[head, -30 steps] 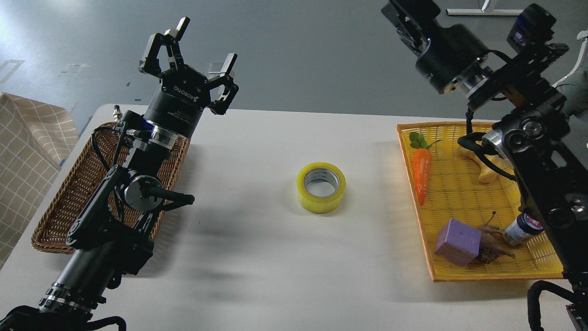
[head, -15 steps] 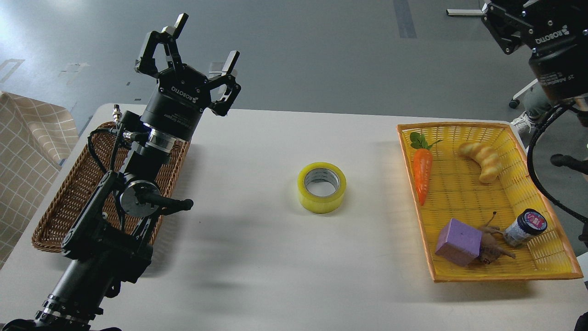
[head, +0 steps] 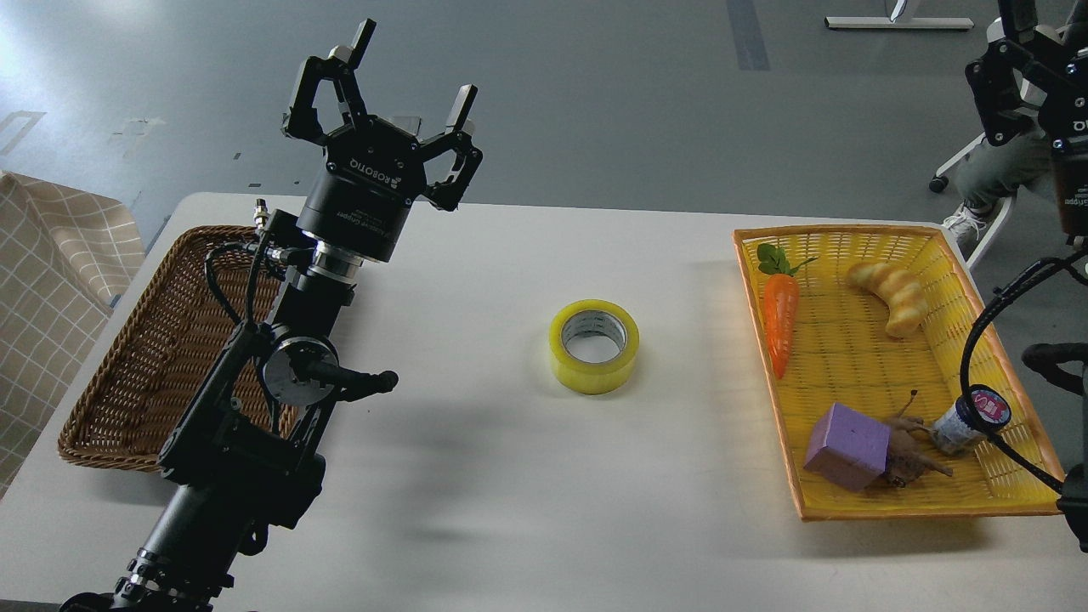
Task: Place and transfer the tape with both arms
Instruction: 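Withdraw the right gripper up and away from the tape, then reach the left gripper toward the tape roll on the table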
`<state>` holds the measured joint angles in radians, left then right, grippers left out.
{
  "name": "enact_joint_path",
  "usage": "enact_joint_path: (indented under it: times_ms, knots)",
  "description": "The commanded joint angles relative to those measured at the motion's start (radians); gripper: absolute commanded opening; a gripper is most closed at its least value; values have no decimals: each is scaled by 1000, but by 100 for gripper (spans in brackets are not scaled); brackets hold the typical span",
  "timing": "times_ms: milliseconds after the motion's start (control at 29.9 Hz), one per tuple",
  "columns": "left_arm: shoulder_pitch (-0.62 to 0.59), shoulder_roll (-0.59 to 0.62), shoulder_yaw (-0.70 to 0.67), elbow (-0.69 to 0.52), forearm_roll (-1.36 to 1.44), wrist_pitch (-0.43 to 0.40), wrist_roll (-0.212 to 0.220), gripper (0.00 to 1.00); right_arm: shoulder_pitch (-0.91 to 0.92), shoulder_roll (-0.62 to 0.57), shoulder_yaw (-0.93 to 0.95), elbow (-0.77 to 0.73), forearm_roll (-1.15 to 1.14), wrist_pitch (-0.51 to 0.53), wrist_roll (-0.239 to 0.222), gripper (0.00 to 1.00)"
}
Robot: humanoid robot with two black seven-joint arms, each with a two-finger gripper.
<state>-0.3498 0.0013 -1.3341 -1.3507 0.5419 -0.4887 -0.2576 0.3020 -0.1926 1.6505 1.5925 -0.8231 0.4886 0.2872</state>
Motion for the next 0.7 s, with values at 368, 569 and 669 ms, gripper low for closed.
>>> enact_joint_path:
  times_ms: [368, 569, 669]
  knots:
    - [-44, -1, 10, 1, 12, 82, -3, 98, 9, 68, -5, 0, -1, -12, -57, 100]
    - [-46, 2, 67, -56, 276, 140, -67, 98, 20, 70, 3, -6, -1, -16, -53, 100]
    - [-69, -1, 81, -54, 483, 259, -100, 98, 20, 70, 3, -5, -1, -16, -53, 100]
